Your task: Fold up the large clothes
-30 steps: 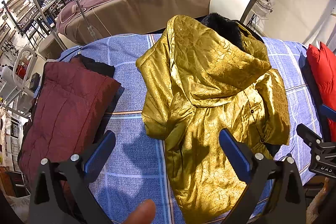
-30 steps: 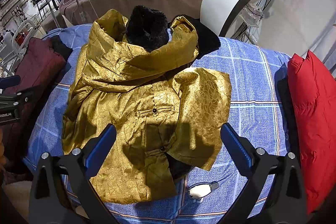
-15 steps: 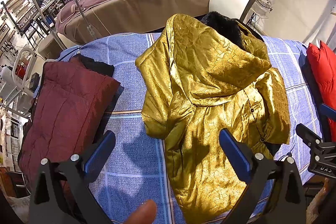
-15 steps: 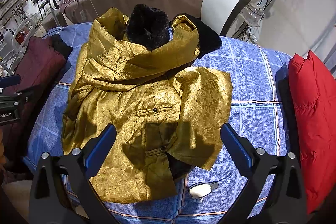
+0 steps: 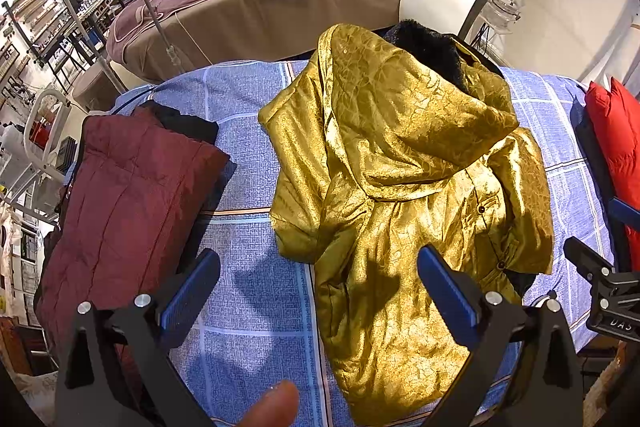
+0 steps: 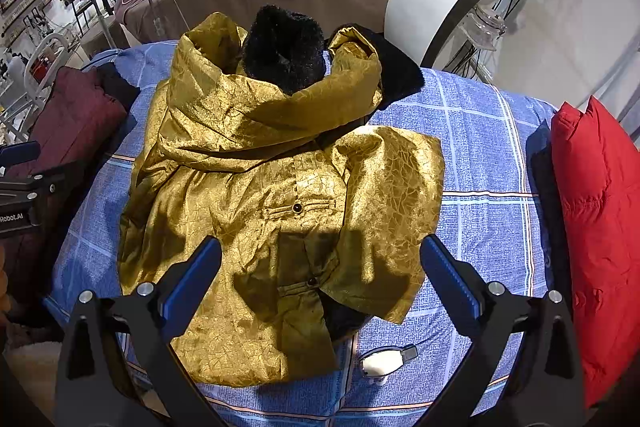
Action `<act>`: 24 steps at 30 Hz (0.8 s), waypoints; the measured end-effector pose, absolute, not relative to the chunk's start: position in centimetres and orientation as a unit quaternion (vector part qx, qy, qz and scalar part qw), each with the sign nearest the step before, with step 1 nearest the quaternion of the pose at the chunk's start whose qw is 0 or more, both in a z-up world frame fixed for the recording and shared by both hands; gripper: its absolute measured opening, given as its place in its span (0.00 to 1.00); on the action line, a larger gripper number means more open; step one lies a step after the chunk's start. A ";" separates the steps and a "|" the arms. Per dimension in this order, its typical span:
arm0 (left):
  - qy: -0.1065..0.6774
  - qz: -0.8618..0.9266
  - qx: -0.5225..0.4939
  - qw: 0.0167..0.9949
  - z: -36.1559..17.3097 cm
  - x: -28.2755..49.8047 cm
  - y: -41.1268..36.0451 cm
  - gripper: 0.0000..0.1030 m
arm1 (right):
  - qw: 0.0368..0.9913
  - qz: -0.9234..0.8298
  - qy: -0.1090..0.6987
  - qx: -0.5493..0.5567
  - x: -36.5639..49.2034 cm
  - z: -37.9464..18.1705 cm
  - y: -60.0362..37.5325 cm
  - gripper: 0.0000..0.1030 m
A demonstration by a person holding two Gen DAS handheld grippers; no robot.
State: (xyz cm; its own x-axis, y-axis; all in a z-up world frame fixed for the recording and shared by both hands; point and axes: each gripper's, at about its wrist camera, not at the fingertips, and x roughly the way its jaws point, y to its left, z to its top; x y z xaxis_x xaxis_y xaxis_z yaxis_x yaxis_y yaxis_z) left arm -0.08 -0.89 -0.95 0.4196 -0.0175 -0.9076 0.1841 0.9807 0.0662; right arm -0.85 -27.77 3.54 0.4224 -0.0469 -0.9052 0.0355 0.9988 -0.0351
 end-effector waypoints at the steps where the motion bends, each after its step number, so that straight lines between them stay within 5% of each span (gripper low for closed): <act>1: 0.536 -0.060 0.078 0.839 -1.0 -0.1 -0.9 0.94 | 0.843 -0.024 0.537 -0.005 -0.9 3.5 -27.8 0.95; 24: 0.550 -0.061 0.082 0.829 -1.7 0.4 -1.3 0.94 | 0.835 -0.024 0.550 -0.002 -0.5 2.8 -28.3 0.95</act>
